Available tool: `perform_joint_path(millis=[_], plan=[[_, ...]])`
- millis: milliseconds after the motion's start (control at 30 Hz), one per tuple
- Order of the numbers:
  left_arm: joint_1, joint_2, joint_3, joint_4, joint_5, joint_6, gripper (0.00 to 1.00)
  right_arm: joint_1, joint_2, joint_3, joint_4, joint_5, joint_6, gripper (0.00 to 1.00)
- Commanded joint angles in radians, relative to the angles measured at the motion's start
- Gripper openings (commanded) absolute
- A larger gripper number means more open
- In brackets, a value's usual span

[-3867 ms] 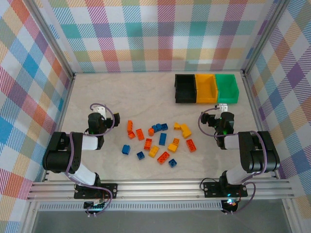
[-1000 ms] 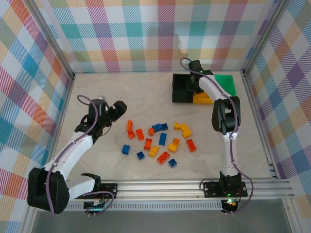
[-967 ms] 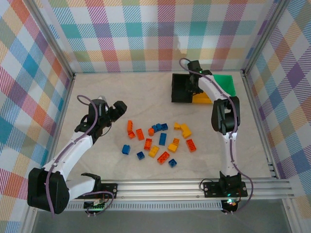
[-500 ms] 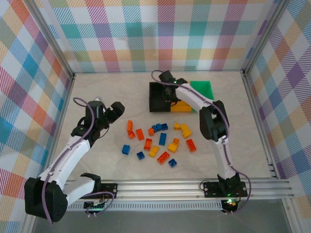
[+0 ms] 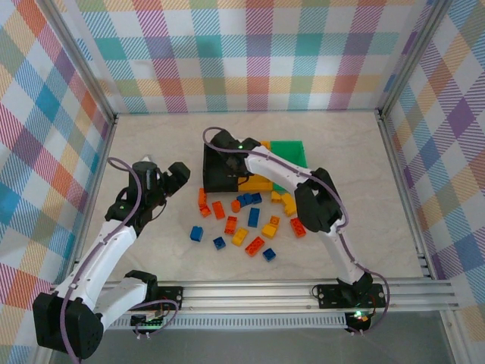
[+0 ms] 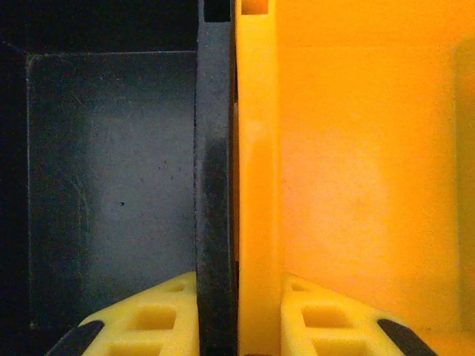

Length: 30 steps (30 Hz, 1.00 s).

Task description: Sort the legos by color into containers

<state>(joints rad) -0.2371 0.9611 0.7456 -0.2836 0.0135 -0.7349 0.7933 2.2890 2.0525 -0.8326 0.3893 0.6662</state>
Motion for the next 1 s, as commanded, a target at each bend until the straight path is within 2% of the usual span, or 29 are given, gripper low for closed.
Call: perform_joint_path(millis=[0, 200, 367, 433, 533, 733, 967], plan=[[0.009, -0.026, -0.015, -0.032, -0.009, 0.027, 0.88, 0.003, 0.034, 0.101, -0.025, 0.056, 0.043, 0.19], [0.016, -0.051, -0.022, -0.05, -0.004, 0.033, 0.88, -0.001, 0.133, 0.255, -0.109, 0.062, 0.003, 0.2], [0.021, -0.059, -0.031, -0.048, 0.002, 0.033, 0.89, 0.0, 0.152, 0.235, -0.107, 0.059, 0.009, 0.22], [0.023, -0.058, -0.028, -0.045, 0.008, 0.032, 0.89, -0.001, 0.154, 0.231, -0.103, 0.057, 0.009, 0.28], [0.025, -0.053, -0.023, -0.048, 0.009, 0.034, 0.89, -0.001, 0.153, 0.226, -0.098, 0.055, 0.007, 0.42], [0.027, -0.048, -0.026, -0.045, 0.02, 0.032, 0.89, -0.002, 0.133, 0.223, -0.066, 0.051, -0.047, 0.63], [0.027, -0.047, -0.008, -0.045, 0.04, 0.038, 0.9, -0.002, 0.007, 0.147, 0.037, 0.06, -0.132, 0.72]])
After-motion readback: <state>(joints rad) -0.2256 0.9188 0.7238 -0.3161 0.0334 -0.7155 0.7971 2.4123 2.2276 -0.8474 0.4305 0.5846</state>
